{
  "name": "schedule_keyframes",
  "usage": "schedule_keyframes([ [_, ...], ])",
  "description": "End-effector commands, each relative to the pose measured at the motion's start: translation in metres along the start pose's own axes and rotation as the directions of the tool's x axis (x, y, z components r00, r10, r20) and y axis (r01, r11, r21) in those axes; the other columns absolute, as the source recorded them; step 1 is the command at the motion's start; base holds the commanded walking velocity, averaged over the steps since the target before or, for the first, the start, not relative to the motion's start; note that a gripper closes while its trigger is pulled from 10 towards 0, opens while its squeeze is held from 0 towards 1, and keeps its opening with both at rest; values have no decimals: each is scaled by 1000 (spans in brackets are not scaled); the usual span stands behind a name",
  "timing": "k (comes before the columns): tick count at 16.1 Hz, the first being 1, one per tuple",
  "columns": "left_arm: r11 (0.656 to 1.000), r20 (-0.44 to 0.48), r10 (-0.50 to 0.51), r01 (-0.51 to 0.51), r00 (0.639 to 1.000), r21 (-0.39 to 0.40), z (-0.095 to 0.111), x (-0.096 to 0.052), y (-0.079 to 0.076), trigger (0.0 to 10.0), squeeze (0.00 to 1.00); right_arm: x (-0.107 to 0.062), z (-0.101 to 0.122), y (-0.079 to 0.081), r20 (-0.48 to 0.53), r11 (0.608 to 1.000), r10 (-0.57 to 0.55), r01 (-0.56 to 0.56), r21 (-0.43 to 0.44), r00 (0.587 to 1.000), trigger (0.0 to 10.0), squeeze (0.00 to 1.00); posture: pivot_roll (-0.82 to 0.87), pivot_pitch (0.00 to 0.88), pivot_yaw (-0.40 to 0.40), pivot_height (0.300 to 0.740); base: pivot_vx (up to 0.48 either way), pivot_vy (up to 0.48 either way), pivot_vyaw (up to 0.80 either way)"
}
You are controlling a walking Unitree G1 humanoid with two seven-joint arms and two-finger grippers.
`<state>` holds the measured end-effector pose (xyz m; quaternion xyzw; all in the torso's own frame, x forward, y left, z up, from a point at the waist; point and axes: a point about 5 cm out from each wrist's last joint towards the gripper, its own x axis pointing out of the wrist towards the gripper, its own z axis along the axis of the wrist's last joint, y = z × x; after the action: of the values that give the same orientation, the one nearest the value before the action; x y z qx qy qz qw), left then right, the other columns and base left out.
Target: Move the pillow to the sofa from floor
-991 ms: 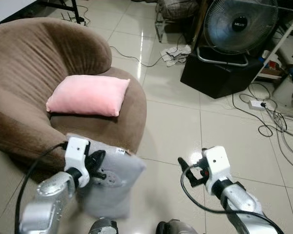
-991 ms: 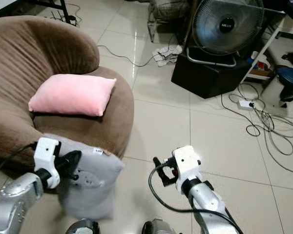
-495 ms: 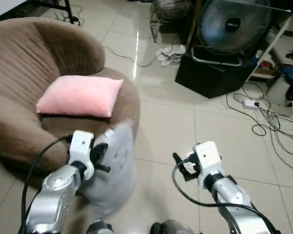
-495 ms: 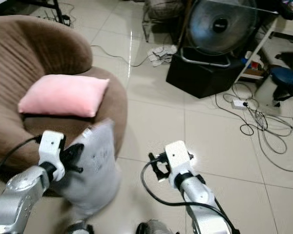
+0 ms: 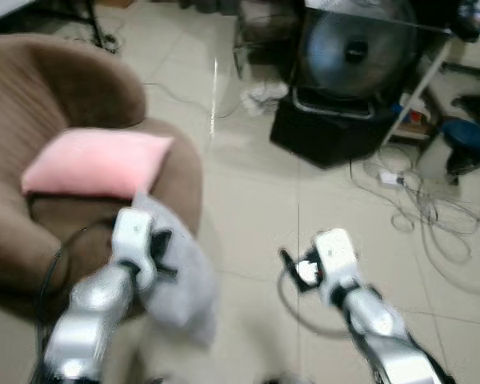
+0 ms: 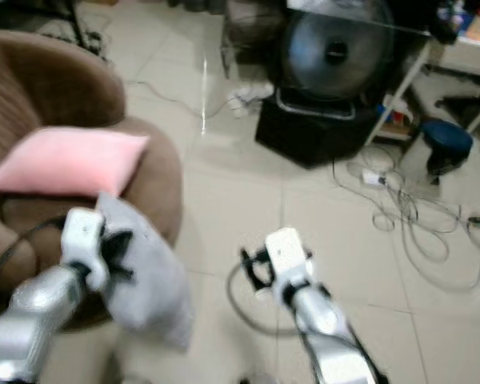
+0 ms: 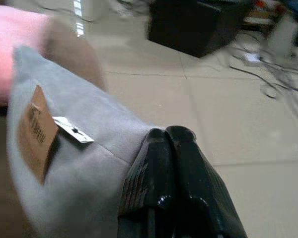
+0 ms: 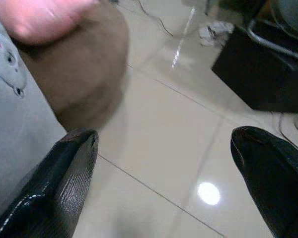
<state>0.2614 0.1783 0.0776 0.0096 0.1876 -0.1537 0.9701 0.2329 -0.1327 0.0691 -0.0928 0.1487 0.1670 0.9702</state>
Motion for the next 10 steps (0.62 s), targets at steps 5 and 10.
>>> schedule_keyframes([
  [5, 1000, 47, 23, -24, 999, 18, 11, 0, 2, 0, 0, 1, 6, 0, 31, 1000, 2, -2, -13, 1000, 10000, 373, -19, 140, -67, 740, 380, -242, 0],
  [10, 999, 49, 44, -44, 998, 9, 11, 1, 4, 0, 0, 2, 8, -1, 38, 1000, 1, 0, -24, 999, 10000, 431, -17, 145, -72, 740, 448, 0, 744],
])
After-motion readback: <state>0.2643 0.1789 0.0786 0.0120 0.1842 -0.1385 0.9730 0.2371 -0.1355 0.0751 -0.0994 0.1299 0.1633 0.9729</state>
